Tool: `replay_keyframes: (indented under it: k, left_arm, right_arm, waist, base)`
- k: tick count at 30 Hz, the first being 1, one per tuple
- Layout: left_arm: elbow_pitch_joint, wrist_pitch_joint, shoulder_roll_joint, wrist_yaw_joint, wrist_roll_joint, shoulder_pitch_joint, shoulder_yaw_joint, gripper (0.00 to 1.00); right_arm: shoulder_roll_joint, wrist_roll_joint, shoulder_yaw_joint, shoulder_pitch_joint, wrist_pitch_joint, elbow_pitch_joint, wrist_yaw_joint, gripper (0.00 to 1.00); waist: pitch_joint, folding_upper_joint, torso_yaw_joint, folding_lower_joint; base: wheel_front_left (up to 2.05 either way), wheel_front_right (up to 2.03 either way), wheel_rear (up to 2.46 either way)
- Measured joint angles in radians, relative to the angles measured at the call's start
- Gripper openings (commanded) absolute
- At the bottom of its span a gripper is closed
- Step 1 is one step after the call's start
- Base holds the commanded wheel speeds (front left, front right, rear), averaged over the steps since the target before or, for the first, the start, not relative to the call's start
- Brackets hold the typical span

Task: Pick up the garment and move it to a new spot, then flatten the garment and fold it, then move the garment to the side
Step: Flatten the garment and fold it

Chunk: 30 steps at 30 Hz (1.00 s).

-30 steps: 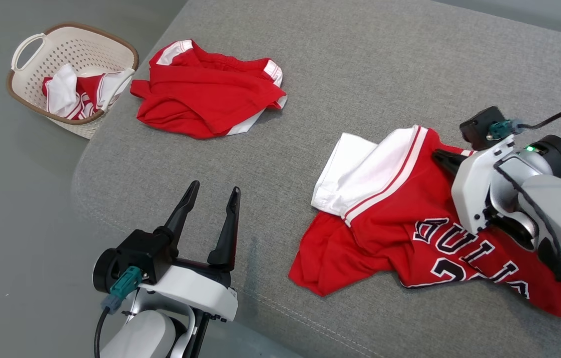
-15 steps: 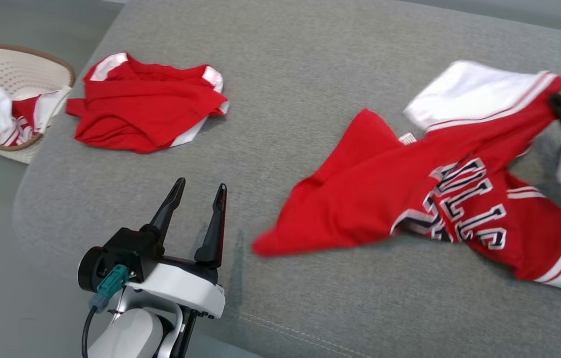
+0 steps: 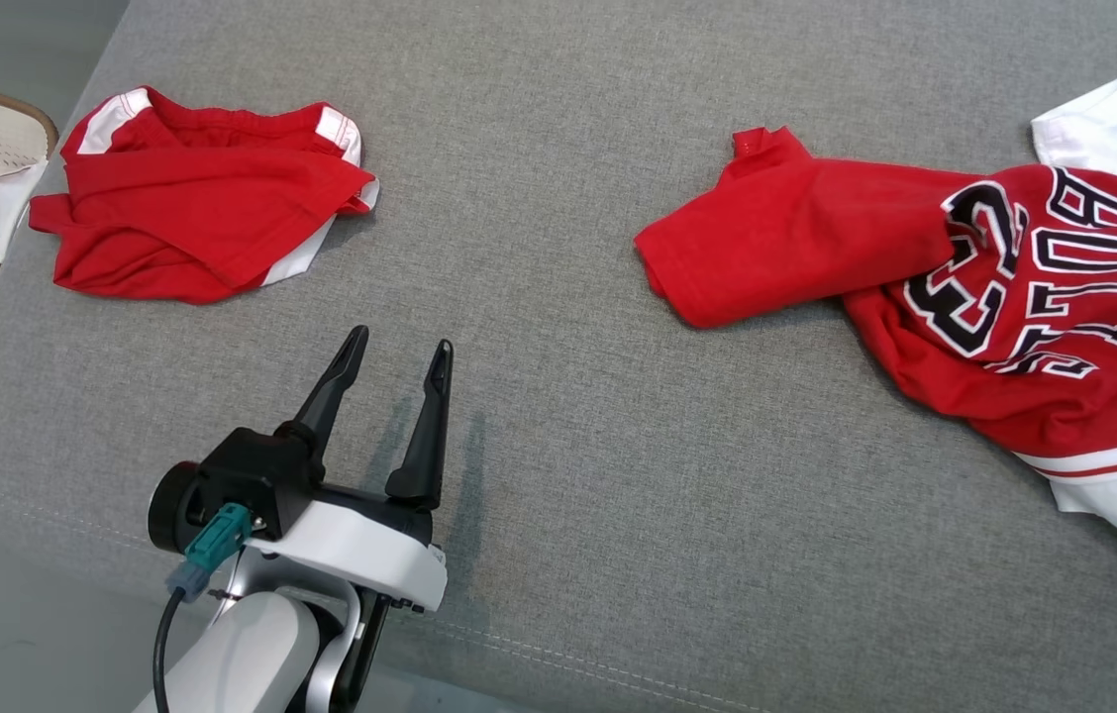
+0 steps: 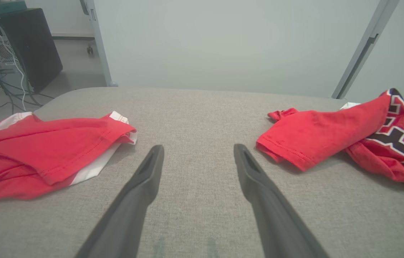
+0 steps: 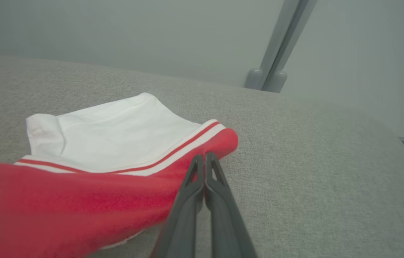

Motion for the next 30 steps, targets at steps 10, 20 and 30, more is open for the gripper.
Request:
replay_keyframes:
  k: [10,20,30]
  left_arm:
    - [0.0,0.0,0.024,0.018,0.003,-0.004,0.007,1.0]
    - [-0.032,0.02,0.097,0.072,0.002,0.082,0.045,1.0]
    - [-0.073,0.055,0.141,0.113,-0.006,0.18,0.056,1.0]
  right_arm:
    - [0.032,-0.064,-0.16,-0.001,-0.008,-0.031,0.0,1.0]
    - [0.059,-0.356,-0.629,0.312,-0.009,-0.385,0.0,1.0]
    - [0.384,-0.756,-1.056,0.905,-0.009,-0.934,0.0,1.0]
  waist:
    - [-0.02,0.0,-0.026,0.0]
    - [-0.129,0.0,-0.108,0.0]
    - [-0.248,0.0,-0.2,0.0]
  base:
    - [0.0,0.0,0.0]
    - [0.0,0.0,0.0]
    - [0.0,0.0,0.0]
